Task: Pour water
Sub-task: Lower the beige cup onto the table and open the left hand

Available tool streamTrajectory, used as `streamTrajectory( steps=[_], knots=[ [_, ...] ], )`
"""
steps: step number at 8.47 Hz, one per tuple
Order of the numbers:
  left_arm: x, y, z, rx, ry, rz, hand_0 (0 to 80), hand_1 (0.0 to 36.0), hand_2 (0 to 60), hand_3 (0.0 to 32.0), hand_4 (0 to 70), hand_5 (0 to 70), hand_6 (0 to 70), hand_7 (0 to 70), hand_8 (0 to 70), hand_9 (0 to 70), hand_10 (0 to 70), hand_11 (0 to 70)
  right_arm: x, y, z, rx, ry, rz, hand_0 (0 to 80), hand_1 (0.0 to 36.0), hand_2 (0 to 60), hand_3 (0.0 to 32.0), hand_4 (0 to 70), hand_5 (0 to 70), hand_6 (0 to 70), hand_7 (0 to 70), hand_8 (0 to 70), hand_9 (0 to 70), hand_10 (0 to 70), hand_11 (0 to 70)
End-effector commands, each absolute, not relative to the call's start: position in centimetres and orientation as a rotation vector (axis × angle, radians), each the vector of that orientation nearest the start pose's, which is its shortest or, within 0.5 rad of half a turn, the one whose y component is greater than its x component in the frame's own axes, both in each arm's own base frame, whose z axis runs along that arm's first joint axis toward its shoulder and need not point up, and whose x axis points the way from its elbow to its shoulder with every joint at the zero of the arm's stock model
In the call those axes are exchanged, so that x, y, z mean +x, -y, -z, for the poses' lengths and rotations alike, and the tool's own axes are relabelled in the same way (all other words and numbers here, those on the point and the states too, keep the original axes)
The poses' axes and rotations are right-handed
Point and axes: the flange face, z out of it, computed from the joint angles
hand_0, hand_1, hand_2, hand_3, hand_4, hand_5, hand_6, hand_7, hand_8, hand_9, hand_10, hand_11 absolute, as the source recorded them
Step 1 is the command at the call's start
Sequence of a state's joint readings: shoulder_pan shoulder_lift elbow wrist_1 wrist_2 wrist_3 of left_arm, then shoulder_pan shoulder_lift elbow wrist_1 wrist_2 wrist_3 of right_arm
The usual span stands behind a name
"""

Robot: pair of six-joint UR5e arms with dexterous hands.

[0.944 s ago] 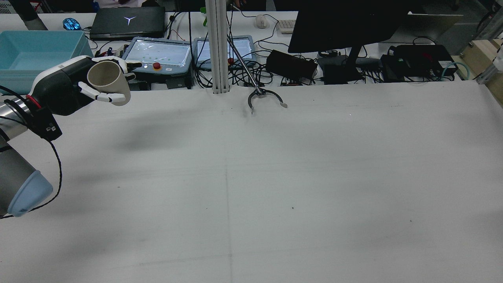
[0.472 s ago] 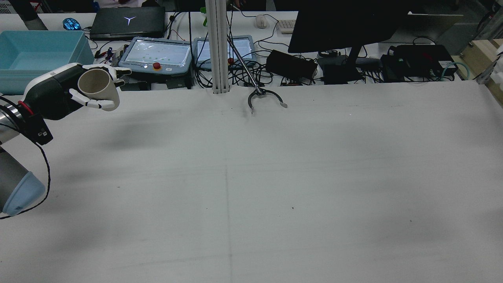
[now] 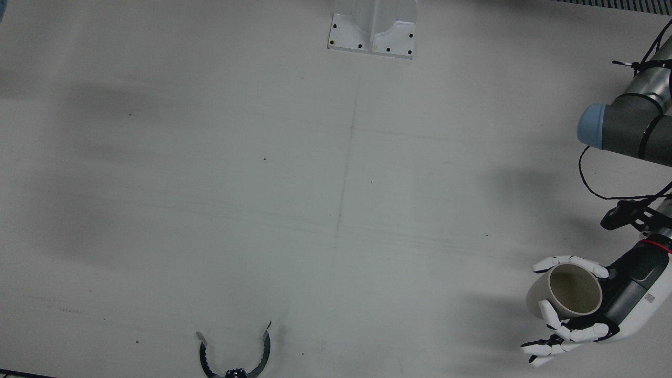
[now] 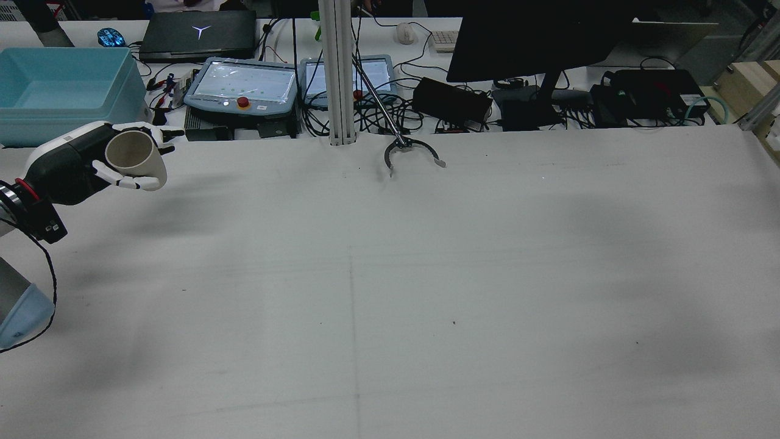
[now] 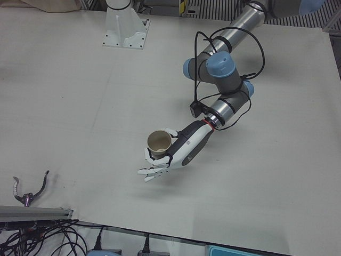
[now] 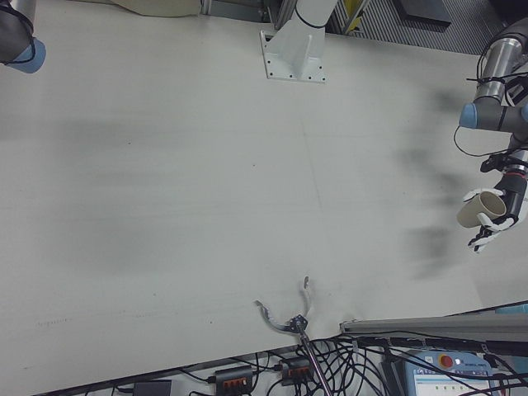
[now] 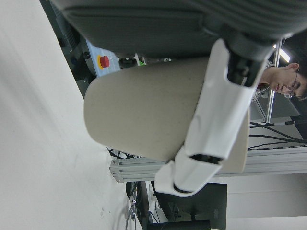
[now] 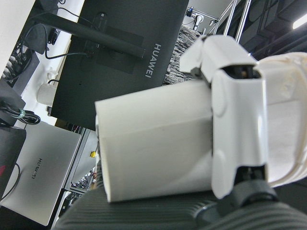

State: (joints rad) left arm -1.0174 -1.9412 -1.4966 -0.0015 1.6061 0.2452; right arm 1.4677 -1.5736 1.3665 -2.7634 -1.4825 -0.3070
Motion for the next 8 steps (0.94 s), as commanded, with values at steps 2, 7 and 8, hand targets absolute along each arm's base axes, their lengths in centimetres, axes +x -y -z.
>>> streamTrajectory(
  steps=[2, 7, 8],
  knots=[
    [22.9, 60.5, -60.2, -0.343, -2.110, 1.505, 80.0, 36.0, 60.0, 0.0, 42.1, 70.0, 21.9, 16.3, 13.7, 8.1, 7.8, 15.5, 8.8, 51.3, -75.3, -0.361, -2.546, 2.135, 80.0, 36.0, 60.0, 0.0, 47.8, 36.3, 70.0, 70.0, 70.0, 70.0, 70.0, 70.0],
    [21.0, 58.3, -67.6, -0.310, -2.073, 1.529, 80.0, 36.0, 60.0, 0.0, 41.9, 70.0, 21.6, 16.0, 13.8, 8.1, 7.9, 15.7, 9.0, 51.1, -75.6, -0.376, -2.544, 2.144, 80.0, 36.0, 60.0, 0.0, 46.2, 36.0, 70.0, 70.0, 70.0, 70.0, 70.0, 70.0],
    [20.9, 58.0, -68.5, -0.310, -2.063, 1.536, 80.0, 36.0, 60.0, 0.0, 41.8, 70.0, 21.5, 16.0, 13.7, 8.1, 8.0, 15.7, 9.0, 51.0, -75.7, -0.376, -2.543, 2.146, 80.0, 36.0, 60.0, 0.0, 45.5, 35.9, 70.0, 70.0, 70.0, 70.0, 70.0, 70.0]
  ],
)
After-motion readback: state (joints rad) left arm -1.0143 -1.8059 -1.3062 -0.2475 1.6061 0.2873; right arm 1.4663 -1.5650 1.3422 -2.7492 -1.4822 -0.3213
